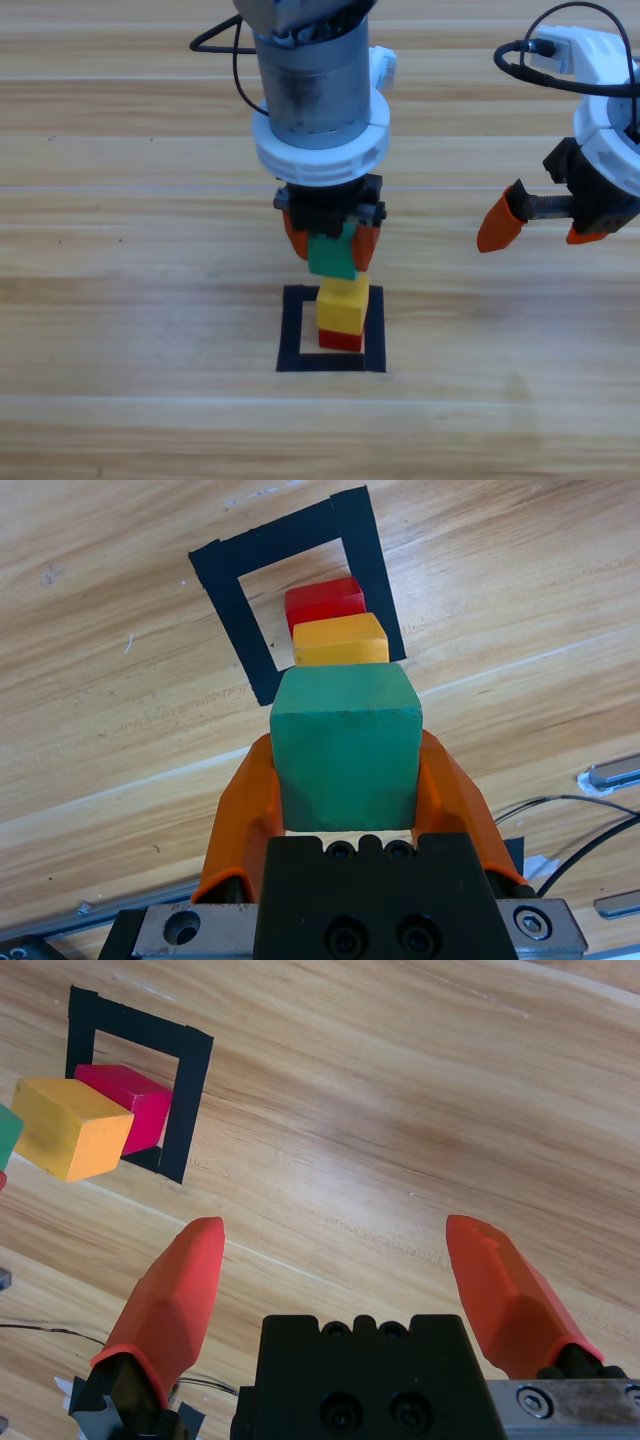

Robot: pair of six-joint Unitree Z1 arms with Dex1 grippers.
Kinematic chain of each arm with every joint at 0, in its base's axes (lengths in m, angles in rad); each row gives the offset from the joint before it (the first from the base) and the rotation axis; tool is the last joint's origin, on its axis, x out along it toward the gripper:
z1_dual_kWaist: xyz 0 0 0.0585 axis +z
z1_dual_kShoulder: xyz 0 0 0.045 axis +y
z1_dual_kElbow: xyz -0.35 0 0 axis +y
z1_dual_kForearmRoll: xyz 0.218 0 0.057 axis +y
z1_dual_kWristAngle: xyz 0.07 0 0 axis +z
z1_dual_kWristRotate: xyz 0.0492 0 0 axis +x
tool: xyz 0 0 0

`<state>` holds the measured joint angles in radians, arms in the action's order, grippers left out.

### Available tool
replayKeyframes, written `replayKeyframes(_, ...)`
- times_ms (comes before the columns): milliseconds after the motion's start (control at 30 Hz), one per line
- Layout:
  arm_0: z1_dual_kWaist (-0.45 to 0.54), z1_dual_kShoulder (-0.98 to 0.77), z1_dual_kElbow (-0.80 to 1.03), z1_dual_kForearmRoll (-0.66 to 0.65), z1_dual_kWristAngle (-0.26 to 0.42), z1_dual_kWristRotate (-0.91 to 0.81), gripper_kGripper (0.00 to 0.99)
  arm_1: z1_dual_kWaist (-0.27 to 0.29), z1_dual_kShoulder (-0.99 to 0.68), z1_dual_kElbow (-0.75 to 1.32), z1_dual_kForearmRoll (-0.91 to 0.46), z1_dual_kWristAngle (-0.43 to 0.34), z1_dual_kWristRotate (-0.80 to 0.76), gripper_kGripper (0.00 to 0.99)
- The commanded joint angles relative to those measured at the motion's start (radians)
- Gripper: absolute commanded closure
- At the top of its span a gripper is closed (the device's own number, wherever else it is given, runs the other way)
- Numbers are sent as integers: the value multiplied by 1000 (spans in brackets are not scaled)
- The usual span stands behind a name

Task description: Stack the blocks in the rectangular block: red at the bottom, yellow in the middle, green on top

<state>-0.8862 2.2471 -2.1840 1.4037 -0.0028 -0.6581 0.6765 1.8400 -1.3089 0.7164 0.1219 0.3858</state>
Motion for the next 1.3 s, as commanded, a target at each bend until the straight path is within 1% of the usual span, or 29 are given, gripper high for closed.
replayKeyframes(33, -19, 68, 4, -31, 14, 22, 952, -28, -12, 28, -12, 4, -12, 13)
replayKeyframes(500, -19, 72, 24, -49, 14, 32, 952, -28, -12, 30, -12, 10, -16, 13)
replayKeyframes(867, -17, 22, 128, -100, 14, 43, 952, -28, -8, 28, -12, 9, -16, 13)
replayKeyframes(1300, -17, 20, 110, -108, 14, 46, 950, -28, -4, 28, -12, 9, -16, 13)
